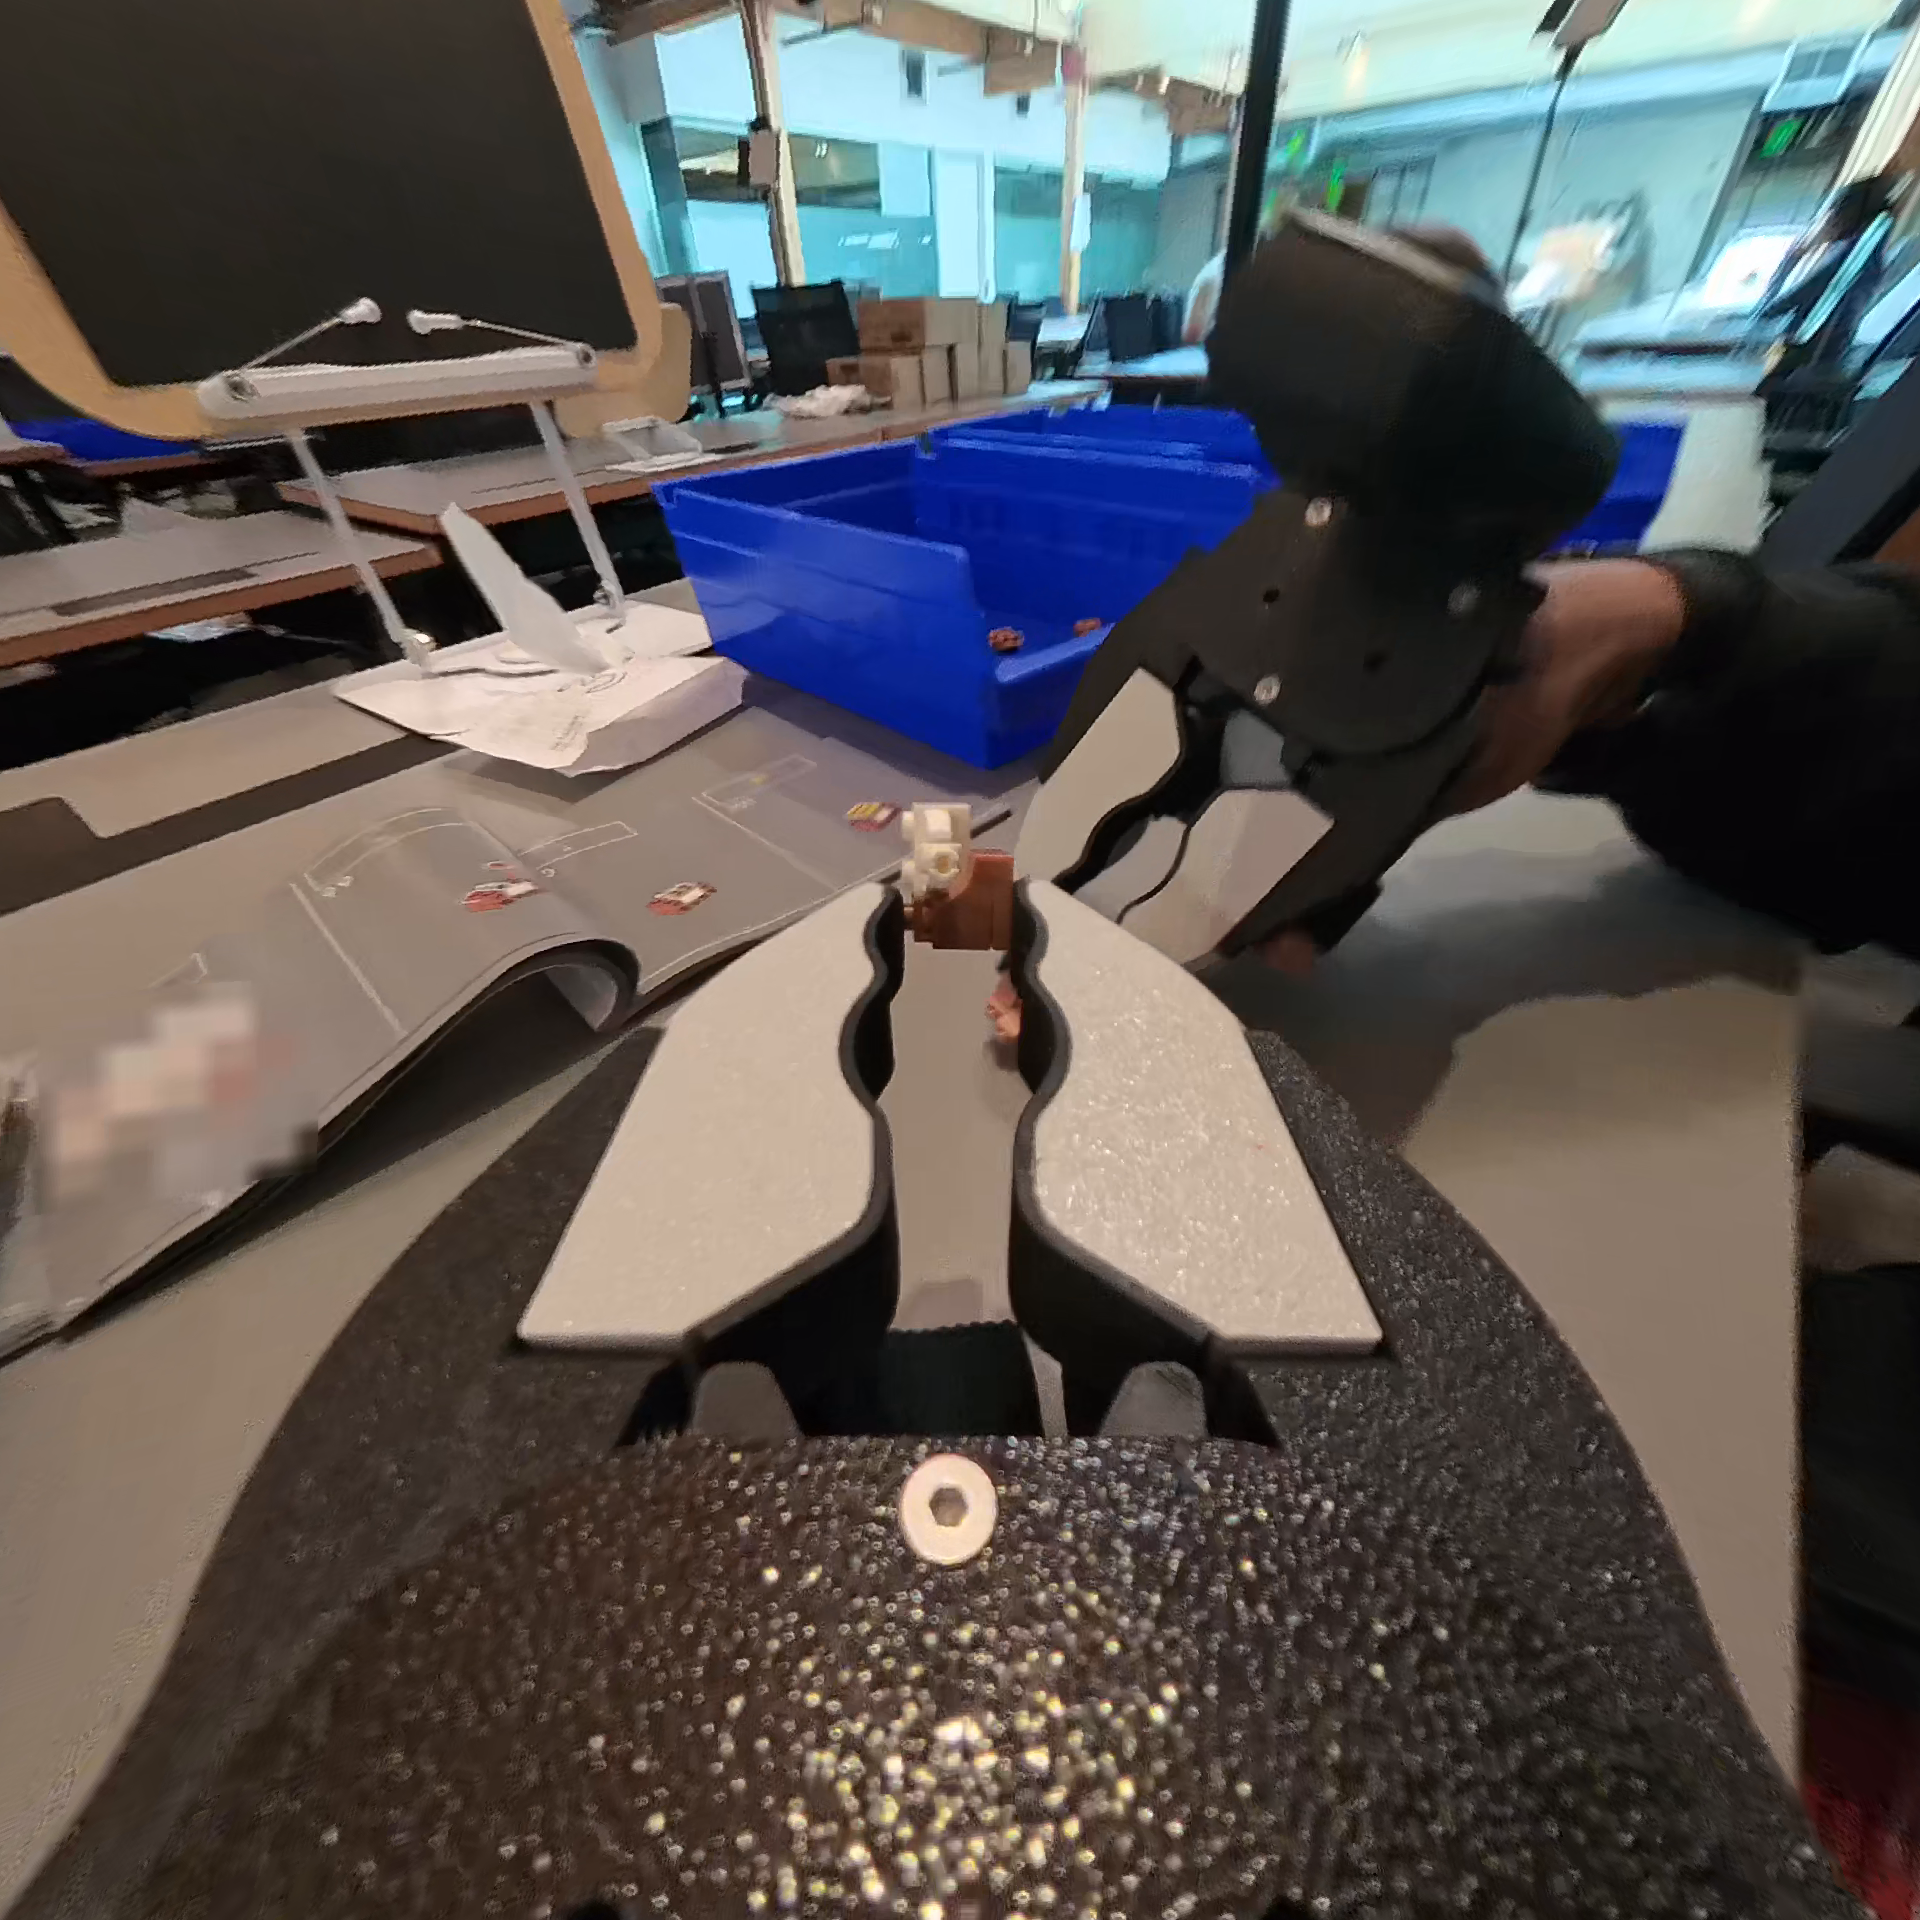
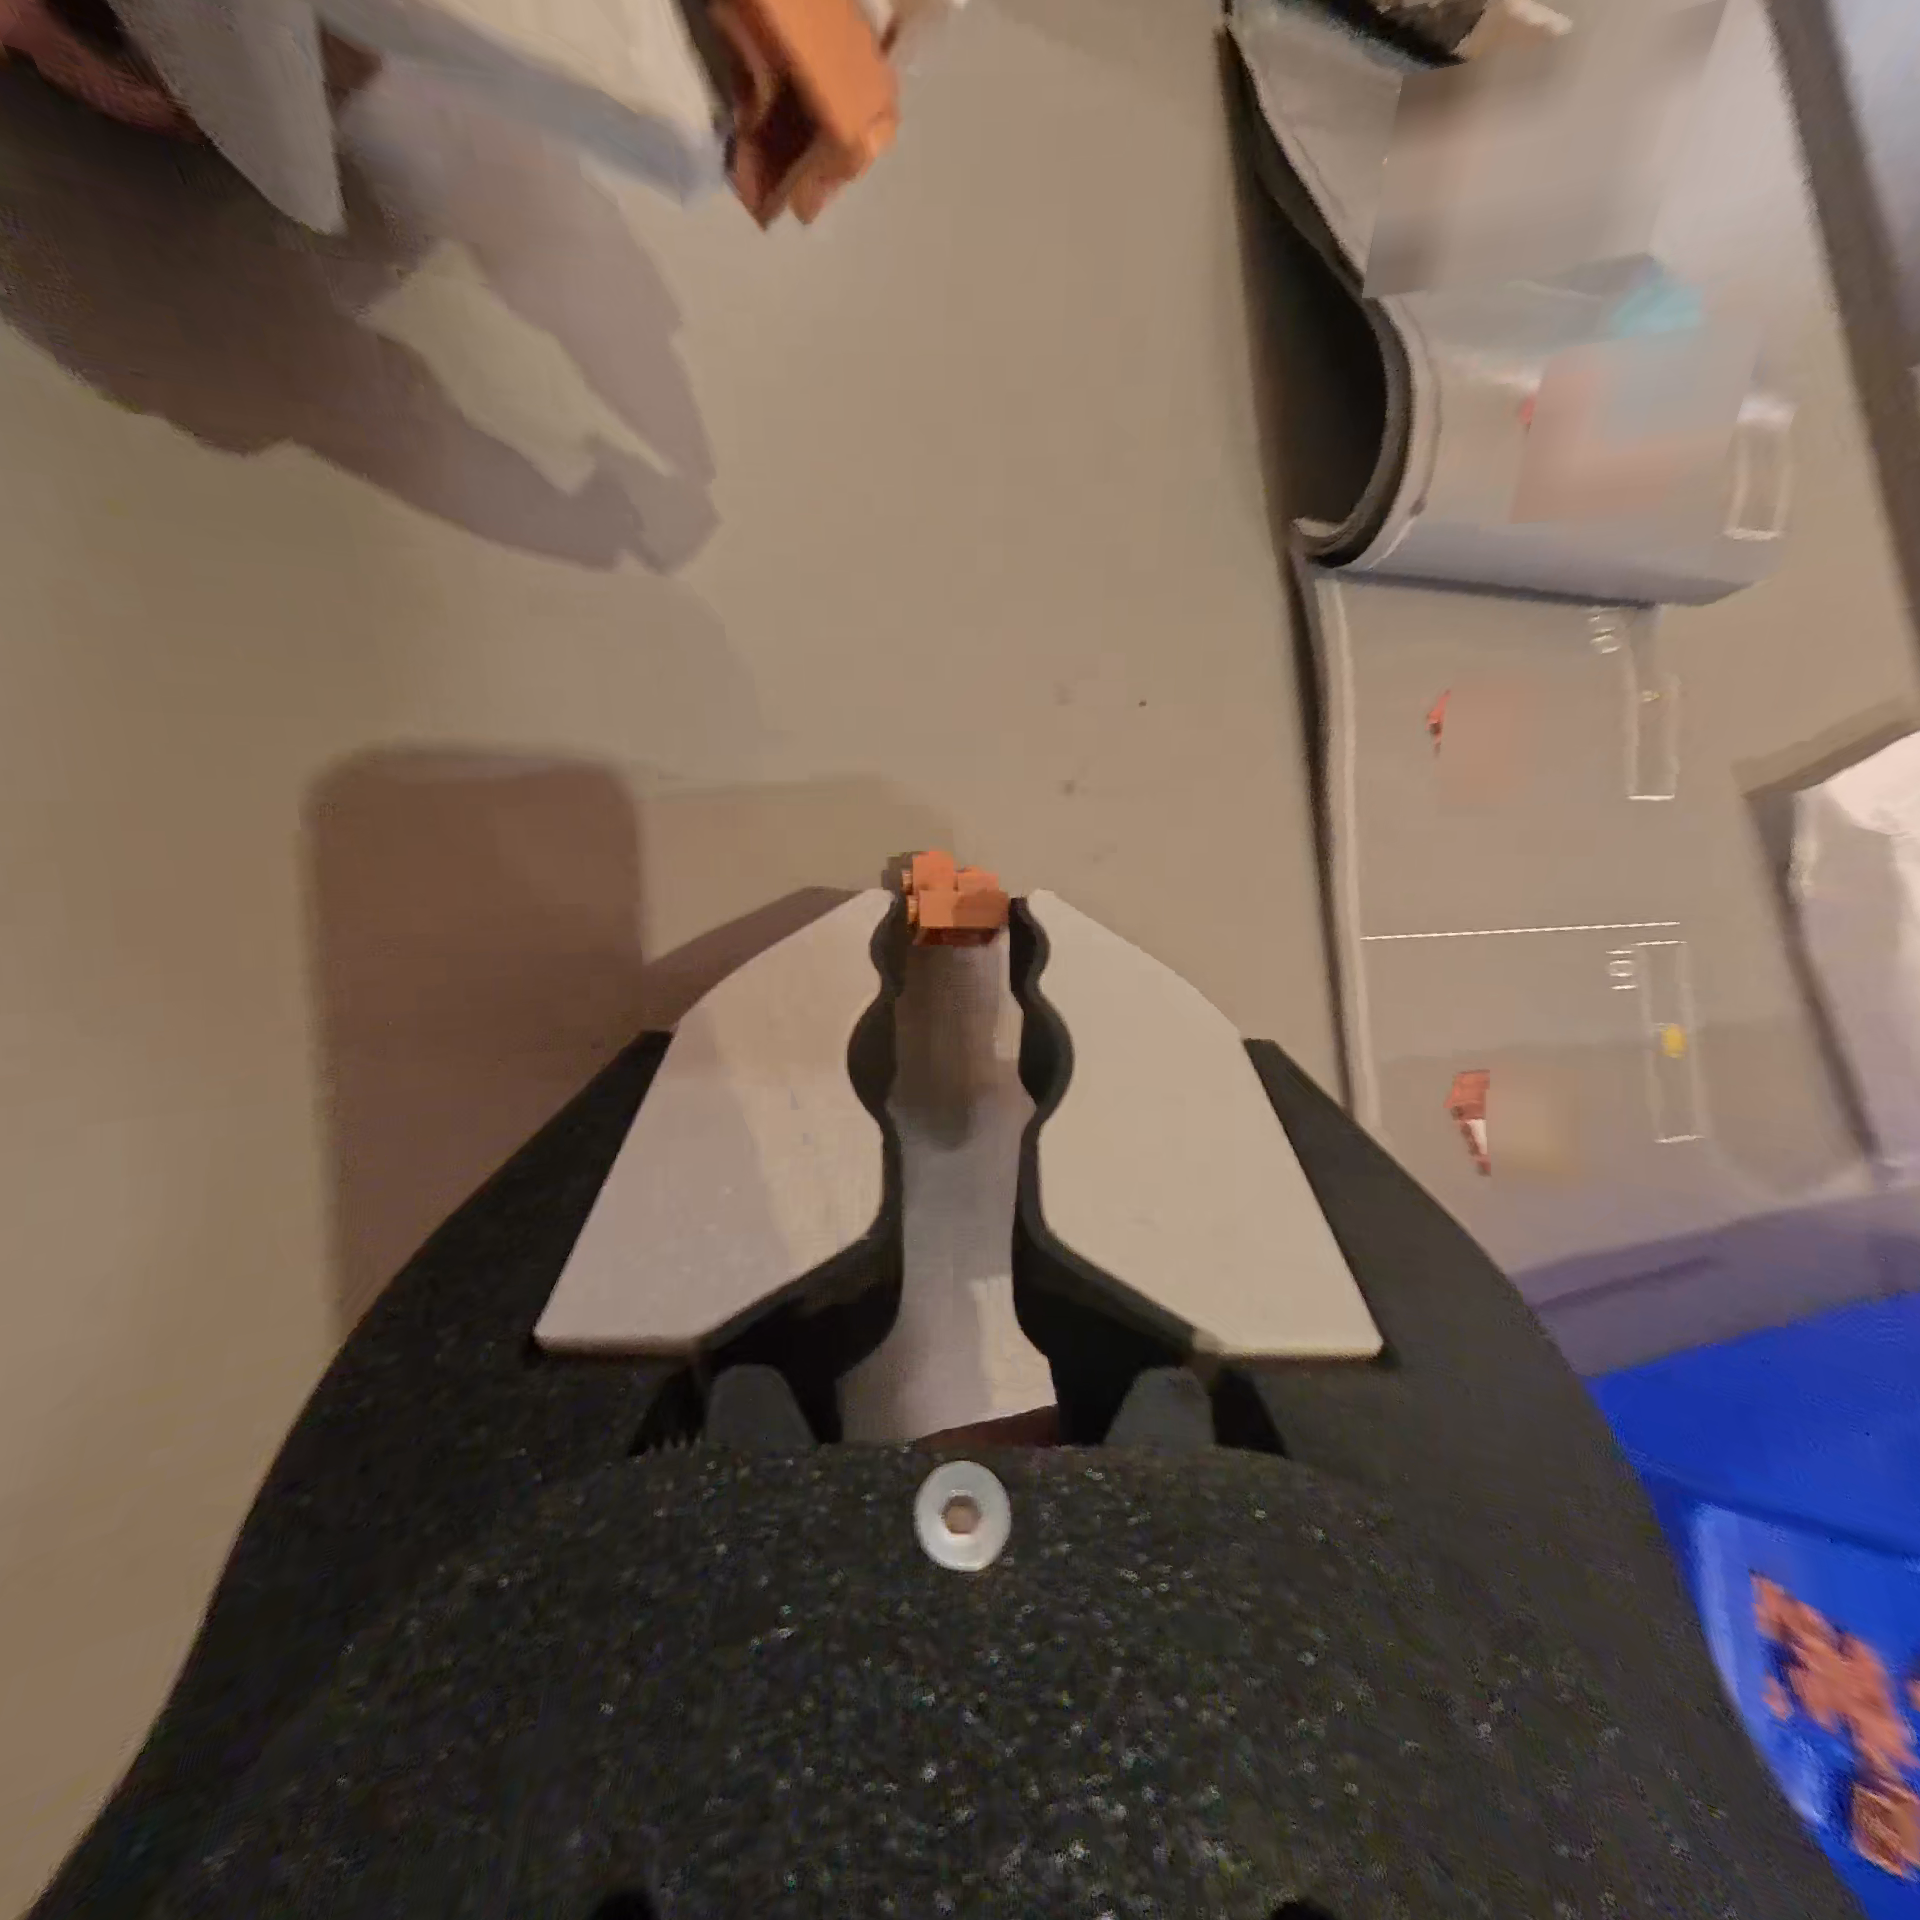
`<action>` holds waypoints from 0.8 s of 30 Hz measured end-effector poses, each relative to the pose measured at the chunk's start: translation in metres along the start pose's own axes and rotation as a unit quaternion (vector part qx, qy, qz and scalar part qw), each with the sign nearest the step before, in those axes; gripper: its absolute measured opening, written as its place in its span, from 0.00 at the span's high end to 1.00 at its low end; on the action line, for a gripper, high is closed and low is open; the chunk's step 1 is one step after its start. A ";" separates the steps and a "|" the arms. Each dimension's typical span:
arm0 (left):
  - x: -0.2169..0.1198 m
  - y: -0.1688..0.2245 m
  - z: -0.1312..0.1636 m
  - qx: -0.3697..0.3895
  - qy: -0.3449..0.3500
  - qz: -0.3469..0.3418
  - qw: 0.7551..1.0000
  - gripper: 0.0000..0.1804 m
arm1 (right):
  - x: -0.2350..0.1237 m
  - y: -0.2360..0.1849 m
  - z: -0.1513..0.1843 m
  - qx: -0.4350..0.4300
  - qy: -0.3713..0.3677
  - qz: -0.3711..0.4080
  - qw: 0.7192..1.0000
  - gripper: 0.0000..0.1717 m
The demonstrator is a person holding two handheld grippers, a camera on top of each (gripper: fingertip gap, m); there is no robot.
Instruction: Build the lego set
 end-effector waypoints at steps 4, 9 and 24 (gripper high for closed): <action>-0.009 0.001 -0.012 -0.074 0.059 0.050 0.994 0.90 | -0.001 0.003 -0.003 -0.073 -0.031 0.081 0.994 0.89; -0.012 -0.003 -0.013 -0.084 0.070 0.042 0.993 0.90 | 0.001 0.008 0.001 -0.181 -0.100 0.189 0.960 0.89; -0.015 -0.001 -0.014 -0.083 0.076 0.050 0.992 0.90 | -0.009 -0.004 0.002 -0.125 -0.012 0.043 0.991 0.79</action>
Point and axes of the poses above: each gripper's, where its closed fingertips meet, x out along the fingers, z out of its underside, y = z × x across the jaws, the point moved 1 cm from there along -x, back along the fingers, and after that the axes turned 6 degrees about -y, right-handed, at the moved point
